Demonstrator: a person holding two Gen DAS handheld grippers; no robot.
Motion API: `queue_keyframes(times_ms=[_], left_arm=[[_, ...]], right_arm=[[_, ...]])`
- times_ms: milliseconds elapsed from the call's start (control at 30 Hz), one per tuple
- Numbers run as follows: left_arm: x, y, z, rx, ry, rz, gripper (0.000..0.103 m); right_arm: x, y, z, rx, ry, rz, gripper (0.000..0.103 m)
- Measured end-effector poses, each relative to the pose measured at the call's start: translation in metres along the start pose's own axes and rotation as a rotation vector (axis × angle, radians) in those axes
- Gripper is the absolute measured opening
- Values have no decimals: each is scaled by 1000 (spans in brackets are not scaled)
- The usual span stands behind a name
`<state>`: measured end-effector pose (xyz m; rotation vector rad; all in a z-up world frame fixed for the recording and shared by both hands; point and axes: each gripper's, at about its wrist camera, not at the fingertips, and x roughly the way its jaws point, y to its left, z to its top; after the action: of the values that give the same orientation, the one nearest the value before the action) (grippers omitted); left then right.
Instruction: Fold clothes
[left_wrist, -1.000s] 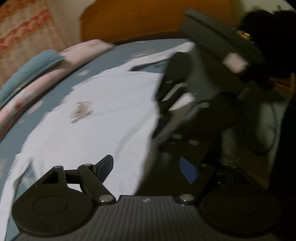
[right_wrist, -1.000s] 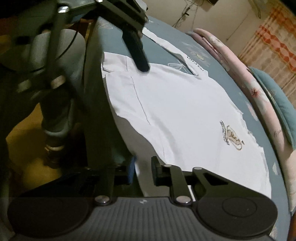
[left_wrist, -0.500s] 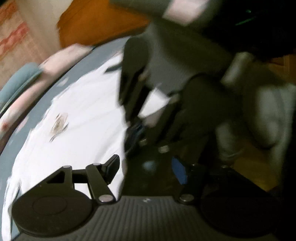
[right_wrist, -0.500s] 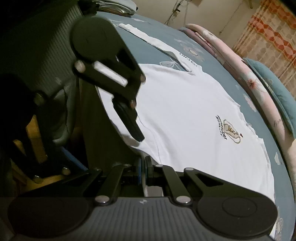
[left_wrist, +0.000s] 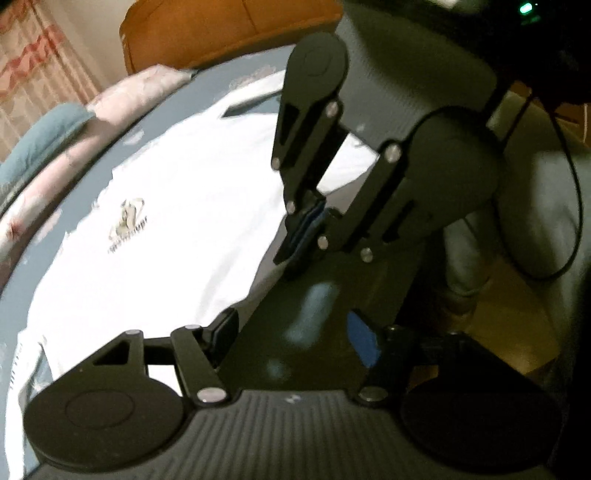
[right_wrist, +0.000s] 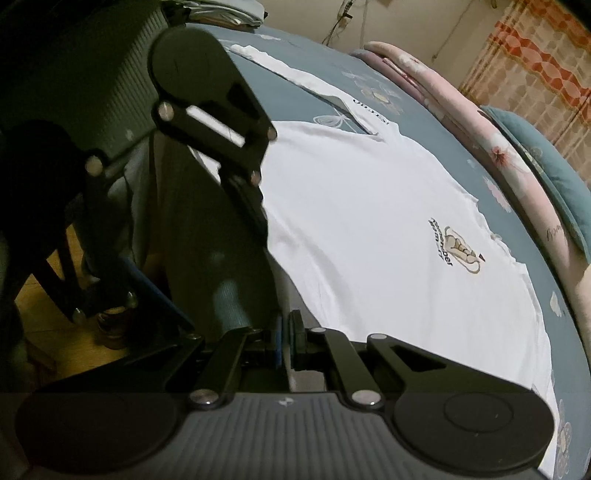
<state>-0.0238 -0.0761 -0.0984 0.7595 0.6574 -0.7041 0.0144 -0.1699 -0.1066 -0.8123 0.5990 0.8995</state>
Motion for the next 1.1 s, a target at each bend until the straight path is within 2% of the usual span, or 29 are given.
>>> queue_keyframes(times_ms=[100, 267, 367, 433, 467, 500, 533, 633, 833, 933, 1000, 1100], left_arm=[[-1, -1, 2, 19, 1, 1, 67], [9, 11, -2, -4, 26, 15, 67], [18, 9, -4, 24, 42, 29, 67], [22, 8, -2, 47, 47, 48, 59], [23, 9, 0, 42, 47, 45, 38], [23, 10, 1, 30, 48, 34, 25], [23, 12, 3, 18, 48, 23, 21], [21, 8, 2, 67, 60, 76, 18], [18, 13, -14, 95, 100, 149, 18], [18, 12, -17, 116, 104, 153, 18], [21, 13, -16, 122, 128, 149, 0], [10, 18, -17, 109, 132, 106, 0]], right_arm=[[1, 2, -1, -10, 7, -2, 4], [1, 3, -3, -8, 18, 1, 4], [1, 1, -3, 6, 16, 3, 4], [2, 2, -2, 6, 15, 0, 4], [2, 3, -2, 6, 14, -1, 4], [2, 4, -3, 6, 12, -3, 4], [2, 4, -3, 7, 11, -3, 4], [1, 4, -4, 9, 8, -5, 4], [2, 3, -3, 16, -1, -10, 5], [3, 3, -3, 17, -4, -12, 6], [4, 2, -3, 27, -2, 0, 4], [-4, -2, 0, 42, -14, 19, 3]])
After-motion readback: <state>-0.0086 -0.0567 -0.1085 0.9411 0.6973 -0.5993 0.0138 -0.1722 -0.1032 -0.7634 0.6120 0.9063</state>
